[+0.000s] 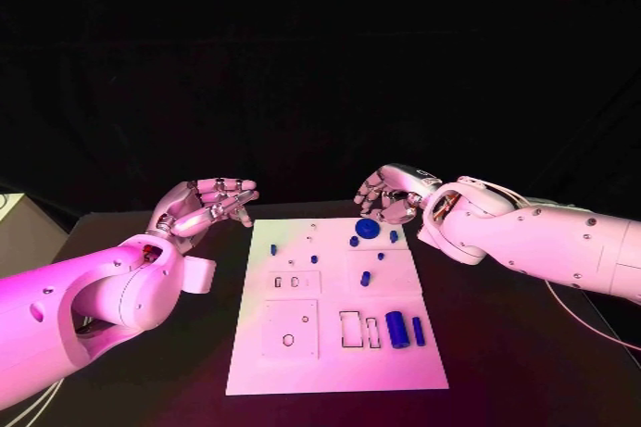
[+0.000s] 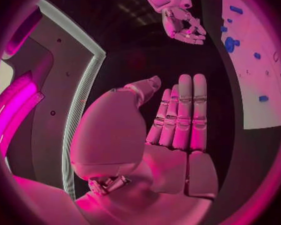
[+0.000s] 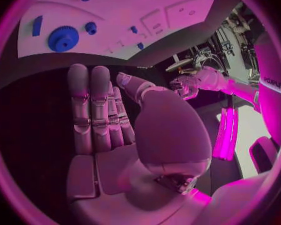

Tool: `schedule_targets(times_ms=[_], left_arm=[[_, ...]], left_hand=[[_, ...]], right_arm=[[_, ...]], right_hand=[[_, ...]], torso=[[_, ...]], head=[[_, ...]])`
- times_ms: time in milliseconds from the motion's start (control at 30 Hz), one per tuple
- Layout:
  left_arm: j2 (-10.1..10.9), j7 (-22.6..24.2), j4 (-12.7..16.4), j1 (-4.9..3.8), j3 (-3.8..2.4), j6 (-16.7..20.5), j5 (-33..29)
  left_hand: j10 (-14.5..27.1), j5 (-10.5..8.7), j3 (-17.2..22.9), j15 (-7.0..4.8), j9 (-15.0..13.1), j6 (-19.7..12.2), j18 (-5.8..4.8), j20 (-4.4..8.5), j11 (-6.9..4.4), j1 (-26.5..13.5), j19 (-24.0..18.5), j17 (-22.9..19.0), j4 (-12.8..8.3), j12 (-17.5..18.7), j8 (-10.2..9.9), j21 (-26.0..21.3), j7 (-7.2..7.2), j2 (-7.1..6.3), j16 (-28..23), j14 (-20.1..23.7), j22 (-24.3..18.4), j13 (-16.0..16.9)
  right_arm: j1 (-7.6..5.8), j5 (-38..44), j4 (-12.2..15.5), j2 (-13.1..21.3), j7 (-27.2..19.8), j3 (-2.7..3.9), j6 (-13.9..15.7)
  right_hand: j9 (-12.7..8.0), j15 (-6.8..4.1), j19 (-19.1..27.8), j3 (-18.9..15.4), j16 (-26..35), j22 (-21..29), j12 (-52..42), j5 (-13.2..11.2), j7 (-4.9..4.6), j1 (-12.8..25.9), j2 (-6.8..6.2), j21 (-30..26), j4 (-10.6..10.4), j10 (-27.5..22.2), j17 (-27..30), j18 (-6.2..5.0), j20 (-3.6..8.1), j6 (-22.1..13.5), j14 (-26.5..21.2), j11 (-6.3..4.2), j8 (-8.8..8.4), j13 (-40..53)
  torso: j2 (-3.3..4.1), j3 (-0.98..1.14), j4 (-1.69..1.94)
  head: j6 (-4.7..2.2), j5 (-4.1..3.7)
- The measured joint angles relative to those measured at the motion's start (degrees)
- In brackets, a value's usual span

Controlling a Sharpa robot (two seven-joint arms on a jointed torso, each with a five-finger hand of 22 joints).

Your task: Assemble the parts on the task board

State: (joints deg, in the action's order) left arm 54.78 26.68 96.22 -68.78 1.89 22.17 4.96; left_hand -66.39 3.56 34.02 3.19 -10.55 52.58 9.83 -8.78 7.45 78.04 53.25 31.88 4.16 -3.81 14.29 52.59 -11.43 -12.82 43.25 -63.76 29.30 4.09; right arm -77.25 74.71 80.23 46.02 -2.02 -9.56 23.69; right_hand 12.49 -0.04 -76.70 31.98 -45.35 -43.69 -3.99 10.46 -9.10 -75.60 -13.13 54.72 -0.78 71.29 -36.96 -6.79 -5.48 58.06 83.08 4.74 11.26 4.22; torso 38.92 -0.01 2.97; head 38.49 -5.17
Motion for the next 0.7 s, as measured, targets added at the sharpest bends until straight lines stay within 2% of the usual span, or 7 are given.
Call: schedule_targets(times_ms=[33, 67, 133, 233, 300, 400, 700], left_arm=[[0.2, -0.1, 0.3, -0.03, -0.02, -0.2, 0.1], [0.4, -0.3, 0.6, -0.06, -0.05, -0.5, 0.3], [0.6, -0.6, 1.0, -0.11, -0.1, -1.0, 0.6], [0.8, -1.1, 1.5, -0.21, -0.2, -1.6, 1.1], [0.9, -1.4, 1.7, -0.29, -0.25, -2.1, 1.6], [1.0, -1.9, 1.9, -0.35, -0.27, -2.9, 2.5], [1.1, -3.9, 2.0, -0.39, -0.31, -5.8, 6.6]], left_hand=[[-0.4, 0.0, 0.1, 0.0, -0.1, 0.3, -0.01, 0.19, -0.09, -0.3, 0.2, 0.8, -0.1, 0.0, 0.0, 1.1, 0.09, -0.03, 1.2, 0.0, 0.7, 0.1], [-0.6, 0.0, 0.3, 0.0, -0.3, 0.3, -0.02, 0.33, -0.28, -0.6, 0.3, 1.5, -0.3, 0.0, 0.0, 2.3, 0.1, -0.01, 2.4, 0.0, 1.4, 0.2], [-1.6, 0.0, 0.7, -0.43, -0.8, 0.7, -0.07, 0.6, -0.54, -0.6, 3.0, 3.7, -0.7, -0.4, 0.6, 6.8, 0.52, -0.01, 5.8, -0.4, 5.5, 0.5], [-2.3, 0.0, 1.1, -0.88, -1.4, 0.9, -0.23, 0.83, -1.0, -0.8, 7.1, 5.5, -1.1, -0.6, 0.9, 12.4, 0.69, 0.22, 8.7, -0.9, 12.7, 0.9], [-2.9, 0.0, 1.4, -1.27, -1.7, 1.1, -1.51, 1.09, -1.38, -0.8, 11.0, 6.5, -1.4, -1.0, 1.2, 16.5, 0.9, 0.22, 10.3, -2.0, 18.7, 1.2], [-3.1, 0.0, 1.6, -1.49, -2.2, 1.1, -2.79, 1.53, -1.54, -1.0, 16.6, 8.9, -1.6, -1.1, 1.2, 21.4, 0.9, 0.46, 12.6, -3.9, 26.4, 1.6], [-5.7, 0.0, 1.4, -2.78, -3.0, 1.0, -5.53, 3.04, -2.72, -1.6, 27.0, 23.0, -2.4, -3.0, 1.5, 28.9, 1.64, 0.65, 22.8, -13.0, 40.2, 3.6]], right_arm=[[-0.02, 1.1, 0.0, -0.1, 0.6, 0.0, -0.5], [-0.03, 2.4, -0.1, -0.3, 1.3, 0.0, -1.1], [-0.04, 4.2, -0.2, -0.6, 2.3, 0.0, -2.0], [-0.04, 6.1, -0.4, -0.8, 3.4, 0.01, -3.0], [-0.04, 7.4, -0.6, -1.0, 4.3, 0.01, -3.9], [0.03, 8.8, -0.6, -1.1, 5.4, 0.01, -4.9], [0.27, 11.0, -0.9, -1.3, 7.5, -0.01, -6.7]], right_hand=[[0.7, -0.26, -3.6, 0.9, -10.2, -13.0, 0.2, 0.3, 0.24, 0.4, -1.32, 10.2, -0.7, 0.4, -10.8, 1.72, 0.27, 0.2, 0.5, -0.18, -0.43, 0.0], [1.1, -0.31, -5.3, 1.4, -17.1, -20.7, 0.2, 0.4, 0.26, 0.6, -1.82, 17.0, -1.0, 0.4, -15.8, 2.53, 0.3, 0.3, 0.7, -0.26, -0.63, 0.0], [1.6, -0.31, -6.9, 1.7, -23.4, -28.9, 0.2, 0.4, 0.26, 0.9, -2.04, 23.7, -1.4, 0.4, -21.0, 3.32, 0.15, 0.3, 0.7, -0.25, -0.64, 0.0], [2.0, -0.31, -7.1, 1.8, -25.9, -31.0, 0.2, 0.4, 0.26, 0.9, -2.04, 26.4, -1.4, 0.2, -23.0, 3.32, 0.14, 0.3, 0.7, 0.03, -0.73, 0.0], [2.2, -0.3, -7.1, 2.0, -26.4, -31.2, 0.2, 0.7, 0.26, 1.0, -2.14, 28.0, -1.6, 0.0, -23.0, 4.2, 0.14, 0.3, 0.7, 0.16, -0.92, 0.0], [2.5, -0.3, -7.1, 1.8, -27.6, -31.3, 0.2, 0.9, 0.26, 1.1, -2.27, 28.0, -1.8, 0.0, -23.9, 4.2, 0.14, 0.3, 0.7, 0.16, -0.92, 0.0], [2.7, -0.29, -7.1, 1.7, -29.0, -30.1, 0.2, 1.3, 0.15, 1.4, -2.58, 25.2, -2.2, -1.3, -25.2, 4.2, 0.14, -0.2, 0.7, 0.25, -1.16, -0.1]], torso=[[0.18, -0.04, 0.14], [0.36, -0.07, 0.3], [0.76, -0.12, 0.58], [1.18, -0.19, 0.82], [1.52, -0.23, 0.98], [1.98, -0.3, 1.19], [3.13, -0.43, 1.58]], head=[[0.0, -0.13], [0.04, -0.28], [0.12, -0.64], [0.12, -1.03], [0.05, -1.31], [-0.13, -1.63], [-0.36, -2.01]])
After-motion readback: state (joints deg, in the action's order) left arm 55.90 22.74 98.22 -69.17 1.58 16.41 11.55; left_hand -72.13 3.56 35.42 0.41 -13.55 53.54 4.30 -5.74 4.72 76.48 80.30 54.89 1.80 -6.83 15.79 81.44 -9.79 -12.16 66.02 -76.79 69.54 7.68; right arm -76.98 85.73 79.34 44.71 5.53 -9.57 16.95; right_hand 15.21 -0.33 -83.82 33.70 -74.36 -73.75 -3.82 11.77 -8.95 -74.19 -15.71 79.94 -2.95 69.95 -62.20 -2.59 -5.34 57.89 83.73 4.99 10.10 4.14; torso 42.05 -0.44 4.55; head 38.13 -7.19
